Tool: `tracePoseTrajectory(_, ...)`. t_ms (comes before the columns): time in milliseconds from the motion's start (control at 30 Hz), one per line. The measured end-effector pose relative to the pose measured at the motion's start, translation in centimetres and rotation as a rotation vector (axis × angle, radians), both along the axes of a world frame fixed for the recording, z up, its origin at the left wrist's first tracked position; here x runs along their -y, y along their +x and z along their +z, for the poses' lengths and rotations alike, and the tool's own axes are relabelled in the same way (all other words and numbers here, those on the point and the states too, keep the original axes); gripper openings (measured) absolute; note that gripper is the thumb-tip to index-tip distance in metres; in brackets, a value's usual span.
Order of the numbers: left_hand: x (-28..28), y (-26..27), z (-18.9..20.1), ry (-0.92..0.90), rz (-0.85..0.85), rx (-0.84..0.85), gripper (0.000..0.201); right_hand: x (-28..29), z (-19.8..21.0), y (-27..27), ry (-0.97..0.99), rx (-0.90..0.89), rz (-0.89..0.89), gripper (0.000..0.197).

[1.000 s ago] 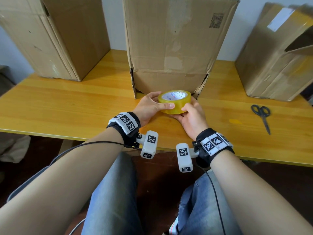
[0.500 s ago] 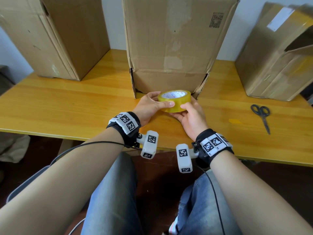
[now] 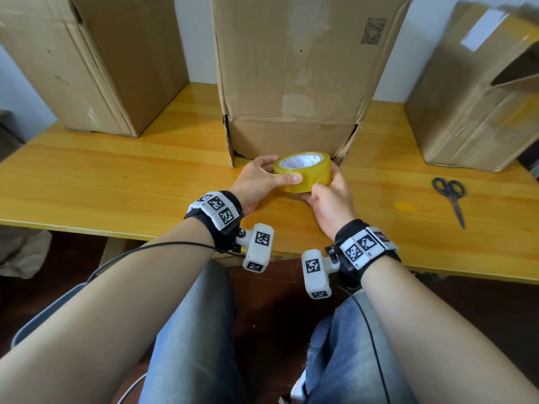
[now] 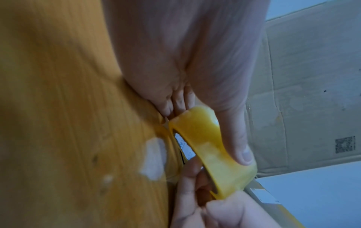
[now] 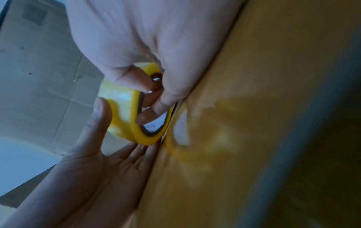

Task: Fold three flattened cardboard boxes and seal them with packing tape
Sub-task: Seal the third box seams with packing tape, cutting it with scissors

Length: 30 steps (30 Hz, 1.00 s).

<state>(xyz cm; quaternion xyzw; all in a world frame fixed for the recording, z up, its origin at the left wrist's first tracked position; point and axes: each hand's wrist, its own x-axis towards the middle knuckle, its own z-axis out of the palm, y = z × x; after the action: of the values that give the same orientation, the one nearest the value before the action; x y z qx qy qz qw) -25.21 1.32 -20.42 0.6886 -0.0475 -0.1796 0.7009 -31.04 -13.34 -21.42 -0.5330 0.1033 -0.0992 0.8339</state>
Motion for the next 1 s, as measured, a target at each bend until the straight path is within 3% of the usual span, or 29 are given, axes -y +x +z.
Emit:
tracePoseTrajectory(200,-0.04,0.17,-0.03,-0.018,0.009,-0.008,0.098,0.48,0.35,-0.37,0.146,0.003,0.065,0.047)
tracePoseTrajectory(333,-0.05,0.20,-0.11,-0.019,0.002,-0.006,0.098,0.37,0.39,-0.27,0.110,-0.002,0.046,0.051)
tracePoseTrajectory(567,-0.11,0.12,-0.09,0.005,-0.007,0.002,0.099,-0.18,0.23,-0.14,-0.002,0.001,0.006,0.076)
tracePoseTrajectory(767,-0.16,0.12,0.02,-0.029,-0.011,-0.018,0.100,0.20,0.60,-0.56,0.101,0.027,0.053,0.049)
tracePoseTrajectory(1000,-0.03,0.03,0.06,-0.033,0.004,-0.025,0.098,0.22,0.64,-0.51,0.080,0.017,0.071,0.053)
